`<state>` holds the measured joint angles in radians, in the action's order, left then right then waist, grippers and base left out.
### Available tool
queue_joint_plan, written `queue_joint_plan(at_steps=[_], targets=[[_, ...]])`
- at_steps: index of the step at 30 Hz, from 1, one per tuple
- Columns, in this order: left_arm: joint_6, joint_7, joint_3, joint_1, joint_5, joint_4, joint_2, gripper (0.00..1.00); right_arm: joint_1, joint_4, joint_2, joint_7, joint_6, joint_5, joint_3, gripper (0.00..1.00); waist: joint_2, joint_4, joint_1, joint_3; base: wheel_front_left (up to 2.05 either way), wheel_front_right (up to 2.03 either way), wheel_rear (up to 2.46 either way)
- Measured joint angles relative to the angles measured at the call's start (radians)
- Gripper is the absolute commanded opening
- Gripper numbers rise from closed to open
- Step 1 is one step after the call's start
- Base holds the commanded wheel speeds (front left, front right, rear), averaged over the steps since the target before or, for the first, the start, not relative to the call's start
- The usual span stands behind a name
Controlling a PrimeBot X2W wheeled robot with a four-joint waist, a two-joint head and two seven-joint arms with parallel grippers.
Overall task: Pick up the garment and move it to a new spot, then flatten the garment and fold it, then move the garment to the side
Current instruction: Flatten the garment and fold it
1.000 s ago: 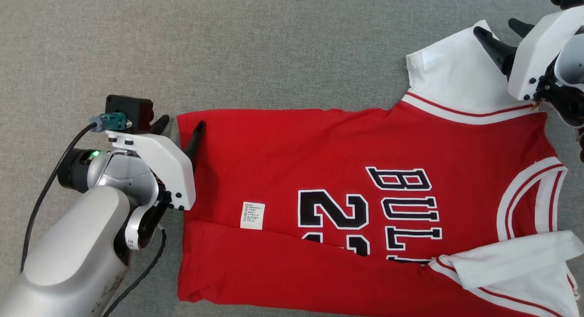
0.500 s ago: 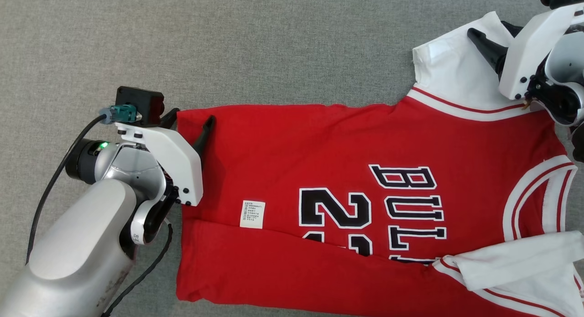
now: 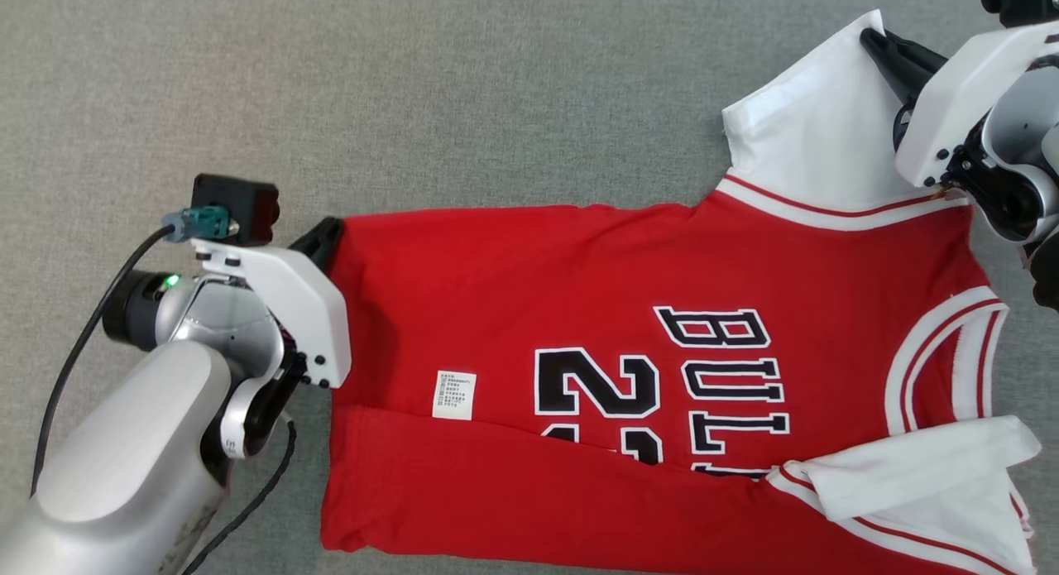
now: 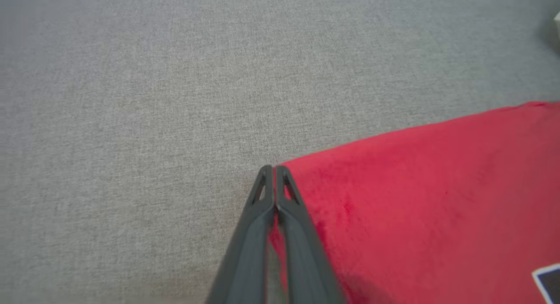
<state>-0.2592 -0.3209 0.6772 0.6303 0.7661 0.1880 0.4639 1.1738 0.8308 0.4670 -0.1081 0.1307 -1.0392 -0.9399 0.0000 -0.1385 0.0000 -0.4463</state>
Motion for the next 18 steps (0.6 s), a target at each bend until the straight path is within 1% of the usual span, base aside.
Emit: queue_joint_plan(at_steps=[8,12,18], targets=[[-0.001,0.024,-0.019,-0.046,0.022,0.007,0.028,0.00,-0.024,-0.032,0.022,0.086,0.000,-0.072,-0.050,0.00,0.0000,0.022,0.0000,0.058,0.00,0.00,0.00],[-0.003,0.028,-0.025,-0.064,0.026,0.002,0.043,0.00,-0.044,-0.050,0.031,0.114,0.000,-0.116,-0.074,0.00,0.0001,0.035,0.0000,0.088,0.00,0.00,0.00],[-0.011,0.012,-0.032,-0.089,0.037,-0.001,0.079,0.00,-0.063,-0.043,0.037,0.137,0.000,-0.168,-0.121,0.00,0.0000,0.061,0.0000,0.139,0.00,0.00,0.00]])
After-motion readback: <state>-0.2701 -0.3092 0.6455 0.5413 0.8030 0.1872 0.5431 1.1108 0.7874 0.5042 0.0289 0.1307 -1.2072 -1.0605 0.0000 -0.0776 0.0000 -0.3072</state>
